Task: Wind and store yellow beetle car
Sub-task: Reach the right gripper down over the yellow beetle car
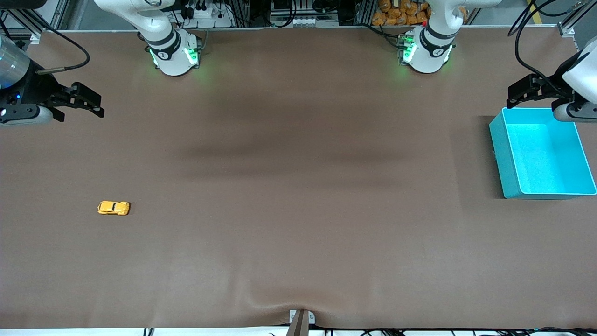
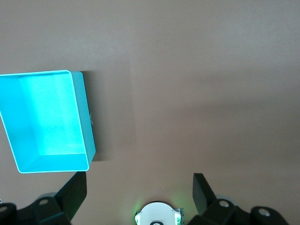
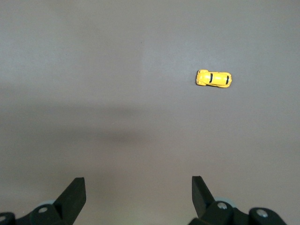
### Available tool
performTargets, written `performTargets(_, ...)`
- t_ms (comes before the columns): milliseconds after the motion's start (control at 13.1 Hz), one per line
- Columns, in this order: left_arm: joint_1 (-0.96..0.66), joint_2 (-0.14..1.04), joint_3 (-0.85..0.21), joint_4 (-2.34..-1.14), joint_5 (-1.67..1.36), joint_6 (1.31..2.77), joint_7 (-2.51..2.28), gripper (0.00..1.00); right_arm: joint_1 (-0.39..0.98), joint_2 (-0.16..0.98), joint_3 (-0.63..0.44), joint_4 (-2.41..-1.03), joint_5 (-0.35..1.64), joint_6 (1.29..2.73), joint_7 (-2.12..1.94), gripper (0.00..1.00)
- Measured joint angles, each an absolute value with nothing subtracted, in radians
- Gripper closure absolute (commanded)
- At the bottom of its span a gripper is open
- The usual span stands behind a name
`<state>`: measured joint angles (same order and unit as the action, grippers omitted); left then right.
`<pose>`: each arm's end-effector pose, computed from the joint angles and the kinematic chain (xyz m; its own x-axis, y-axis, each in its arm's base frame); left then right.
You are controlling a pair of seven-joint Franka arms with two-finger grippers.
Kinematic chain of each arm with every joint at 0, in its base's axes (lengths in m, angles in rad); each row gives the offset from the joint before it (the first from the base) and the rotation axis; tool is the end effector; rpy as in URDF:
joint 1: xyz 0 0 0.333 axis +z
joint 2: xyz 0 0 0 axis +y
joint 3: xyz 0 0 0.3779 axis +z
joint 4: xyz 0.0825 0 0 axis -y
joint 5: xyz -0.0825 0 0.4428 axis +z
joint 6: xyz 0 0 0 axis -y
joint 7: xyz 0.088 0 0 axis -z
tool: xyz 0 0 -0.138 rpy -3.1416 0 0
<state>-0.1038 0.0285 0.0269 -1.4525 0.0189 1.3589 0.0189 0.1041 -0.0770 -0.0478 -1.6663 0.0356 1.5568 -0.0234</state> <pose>0.5958 -0.0433 0.6826 0.9883 -0.0910 -0.1221 -0.0938 -0.9954 -0.0173 0.5798 0.0366 0.6497 0.9963 0.0803 -0.0316 0.0790 -0.9961 -0.0400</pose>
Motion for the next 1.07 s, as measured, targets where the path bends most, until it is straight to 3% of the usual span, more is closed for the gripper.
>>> performTargets(612,-0.103,0.029,0.028,-1.453,0.019,1.359,0.019,0.00,0.104,-0.039,-0.053,-1.639,0.005,1.555,-0.039,0.00)
performTargets(1071,-0.102,0.029,0.029,-1.453,0.019,1.359,0.017,0.00,0.104,-0.017,-0.080,-1.756,-0.042,1.661,-0.327,0.00)
